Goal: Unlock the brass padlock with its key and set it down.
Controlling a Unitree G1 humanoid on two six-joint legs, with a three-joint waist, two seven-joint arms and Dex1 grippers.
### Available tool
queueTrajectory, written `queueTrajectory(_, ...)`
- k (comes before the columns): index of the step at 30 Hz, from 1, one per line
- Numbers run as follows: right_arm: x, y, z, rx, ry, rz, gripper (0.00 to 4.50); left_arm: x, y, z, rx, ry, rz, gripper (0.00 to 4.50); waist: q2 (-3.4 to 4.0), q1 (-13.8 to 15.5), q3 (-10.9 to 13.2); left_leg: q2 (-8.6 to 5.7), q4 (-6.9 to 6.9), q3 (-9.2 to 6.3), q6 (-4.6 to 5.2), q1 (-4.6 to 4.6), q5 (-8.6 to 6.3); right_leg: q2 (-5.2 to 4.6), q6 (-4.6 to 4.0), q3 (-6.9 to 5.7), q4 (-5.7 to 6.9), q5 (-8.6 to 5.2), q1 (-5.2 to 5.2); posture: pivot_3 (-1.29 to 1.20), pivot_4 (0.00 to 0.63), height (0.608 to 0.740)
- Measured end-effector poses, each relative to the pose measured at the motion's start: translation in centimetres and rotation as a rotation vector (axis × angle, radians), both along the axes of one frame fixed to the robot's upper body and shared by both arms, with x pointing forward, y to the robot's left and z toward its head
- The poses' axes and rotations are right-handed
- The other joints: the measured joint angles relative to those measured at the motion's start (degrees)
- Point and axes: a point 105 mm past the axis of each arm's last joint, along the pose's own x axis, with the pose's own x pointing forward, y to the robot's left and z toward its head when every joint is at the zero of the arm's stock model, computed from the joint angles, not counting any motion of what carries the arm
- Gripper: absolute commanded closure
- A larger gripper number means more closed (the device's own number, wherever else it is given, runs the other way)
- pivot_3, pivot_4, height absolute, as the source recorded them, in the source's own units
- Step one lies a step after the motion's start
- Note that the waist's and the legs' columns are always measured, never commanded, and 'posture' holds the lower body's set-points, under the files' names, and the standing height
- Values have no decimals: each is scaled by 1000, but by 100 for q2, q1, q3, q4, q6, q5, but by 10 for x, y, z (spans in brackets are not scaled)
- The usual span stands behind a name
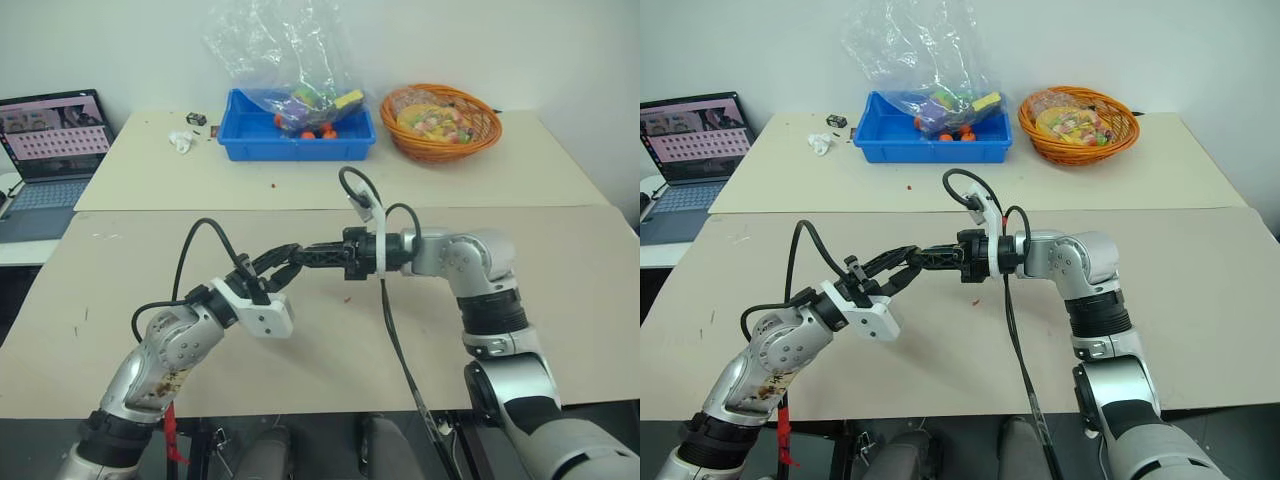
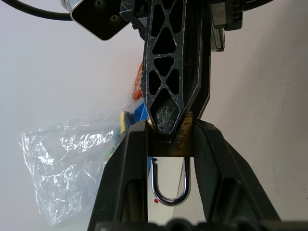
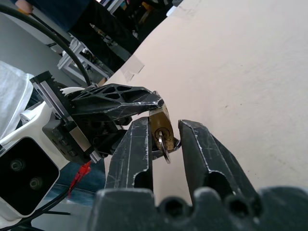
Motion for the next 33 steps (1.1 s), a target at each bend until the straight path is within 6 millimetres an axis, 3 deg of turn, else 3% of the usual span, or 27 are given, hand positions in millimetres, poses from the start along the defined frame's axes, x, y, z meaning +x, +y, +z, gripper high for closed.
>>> queueTrajectory(2, 1, 0, 0, 6, 1, -5, 4408, 0, 0, 1, 0, -6, -1, 3676, 0, -1, 0, 0, 0, 0, 0, 0, 0, 0, 0, 0, 0, 0, 0, 0, 150, 732)
queueTrajectory(17, 1, 1, 1, 10, 3, -7, 4408, 0, 1, 1, -14, 7, -3, 3676, 0, 0, 0, 0, 0, 0, 0, 0, 0, 0, 0, 0, 0, 0, 0, 0, 150, 732)
queueTrajectory(26, 14, -4, -5, 6, 17, -62, 4408, -15, 0, -3, -122, 200, -110, 584, 0, -5, 0, 0, 1, 0, 0, 0, 0, 0, 0, 1, 0, 0, 0, 0, 150, 732)
queueTrajectory(29, 21, -9, -4, 8, 12, -93, 4408, -19, 2, -1, -184, 294, -139, 542, 0, -8, 0, 1, 1, 0, 0, 0, 0, 1, 0, 1, -1, 0, 0, 0, 150, 732)
queueTrajectory(33, 26, -15, -2, 4, -1, -116, 4408, -16, 11, 3, -418, 550, -120, 542, 0, -24, 0, 3, 2, -1, 1, 0, -1, 5, 1, 2, 2, 0, 1, 0, 150, 732)
